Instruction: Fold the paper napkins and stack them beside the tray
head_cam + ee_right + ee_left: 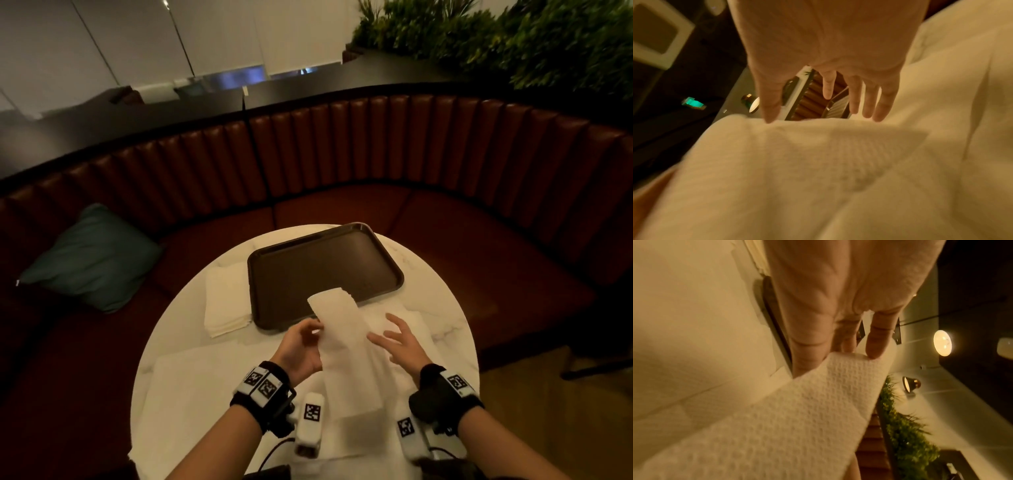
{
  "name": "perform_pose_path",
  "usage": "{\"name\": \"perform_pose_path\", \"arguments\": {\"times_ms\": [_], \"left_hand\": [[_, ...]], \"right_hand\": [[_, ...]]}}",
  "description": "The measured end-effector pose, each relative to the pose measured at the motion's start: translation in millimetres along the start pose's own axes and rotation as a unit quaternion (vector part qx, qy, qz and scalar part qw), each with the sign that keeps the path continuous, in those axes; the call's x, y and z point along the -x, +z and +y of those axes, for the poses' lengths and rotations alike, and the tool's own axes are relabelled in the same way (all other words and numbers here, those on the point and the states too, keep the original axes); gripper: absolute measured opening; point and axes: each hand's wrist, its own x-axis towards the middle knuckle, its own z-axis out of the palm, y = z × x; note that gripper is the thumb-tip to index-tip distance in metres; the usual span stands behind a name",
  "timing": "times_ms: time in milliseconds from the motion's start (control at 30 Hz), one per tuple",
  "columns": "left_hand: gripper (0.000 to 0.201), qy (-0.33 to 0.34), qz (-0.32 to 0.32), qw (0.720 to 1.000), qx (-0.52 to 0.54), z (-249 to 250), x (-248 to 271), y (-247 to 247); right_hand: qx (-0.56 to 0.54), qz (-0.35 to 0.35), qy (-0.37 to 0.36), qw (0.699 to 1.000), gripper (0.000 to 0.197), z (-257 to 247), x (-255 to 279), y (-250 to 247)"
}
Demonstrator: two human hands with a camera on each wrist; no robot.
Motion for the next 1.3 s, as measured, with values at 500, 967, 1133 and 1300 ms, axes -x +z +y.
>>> {"name": "perform_pose_path", "arguments": {"times_ms": [500,967,1133,1300], "left_hand": [[0.017,0.168,0.192,0.937,-0.239,11.0,12.8,-42.3],[0.032,0.229,0.083,0.945,-0.216,9.6,4.2,-13.0],[0.025,0.209,0.214,0.891,-0.342,5.2,-4.4,-54.5],[0.022,0.139,0.131,0.940,-0.283,1.0,-1.6,-70.6]], "right_hand": [[-0.036,-0.033,-0.022,0.999,0.011,-44.3,0.8,23.5],[0.027,-0.114,-0.096,0.989,0.034,-66.4,7.7,72.8],[-0.002,-0.089,-0.078,0.993,0.027,-69.4,-7.5,74.0],[-0.017,-0.104,-0.085,0.991,0.034,-76.6,-21.8,86.7]]}}
